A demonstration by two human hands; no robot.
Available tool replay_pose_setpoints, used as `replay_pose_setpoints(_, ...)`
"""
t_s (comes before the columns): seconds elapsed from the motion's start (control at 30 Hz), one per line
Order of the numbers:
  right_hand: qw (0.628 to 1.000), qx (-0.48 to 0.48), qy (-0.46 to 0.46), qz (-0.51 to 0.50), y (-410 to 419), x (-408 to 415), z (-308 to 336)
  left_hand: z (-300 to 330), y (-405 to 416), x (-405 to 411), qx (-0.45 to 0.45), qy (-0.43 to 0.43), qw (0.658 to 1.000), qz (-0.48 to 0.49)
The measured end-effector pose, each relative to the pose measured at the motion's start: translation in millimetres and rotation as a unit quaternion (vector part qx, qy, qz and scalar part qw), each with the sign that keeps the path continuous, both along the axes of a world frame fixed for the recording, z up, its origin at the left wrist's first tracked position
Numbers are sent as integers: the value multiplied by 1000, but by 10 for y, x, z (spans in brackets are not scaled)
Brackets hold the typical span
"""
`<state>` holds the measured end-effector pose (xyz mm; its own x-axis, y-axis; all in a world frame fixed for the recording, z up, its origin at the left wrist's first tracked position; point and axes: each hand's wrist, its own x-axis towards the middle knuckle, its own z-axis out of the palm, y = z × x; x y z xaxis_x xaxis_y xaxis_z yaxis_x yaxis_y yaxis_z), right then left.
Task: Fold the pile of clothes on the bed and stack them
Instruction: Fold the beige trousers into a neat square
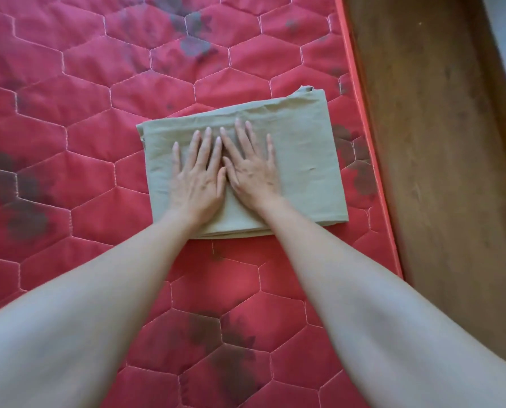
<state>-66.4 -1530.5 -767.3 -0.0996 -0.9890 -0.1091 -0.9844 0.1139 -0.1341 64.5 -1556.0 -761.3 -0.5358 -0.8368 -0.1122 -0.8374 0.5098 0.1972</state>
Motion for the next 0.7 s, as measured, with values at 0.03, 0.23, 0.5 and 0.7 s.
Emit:
replay_pose_setpoints(0.03, 1000, -8, 6, -2, 21, -39, -29, -51, -7, 20, -6, -4, 1000, 0)
replay_pose_setpoints(0.23, 988, 28, 17, -151, 367, -788, -35, -82, 39, 423, 28, 20, 984, 173)
replay_pose_setpoints(0.5, 983, 76, 19, -164, 573, -770, 464, 272, 130, 1329, 52, -71, 982, 166)
replay_pose_setpoints(0.7, 997, -12, -70, -34, 686, 588, 924, 751, 656, 1985, 13, 11, 988, 156)
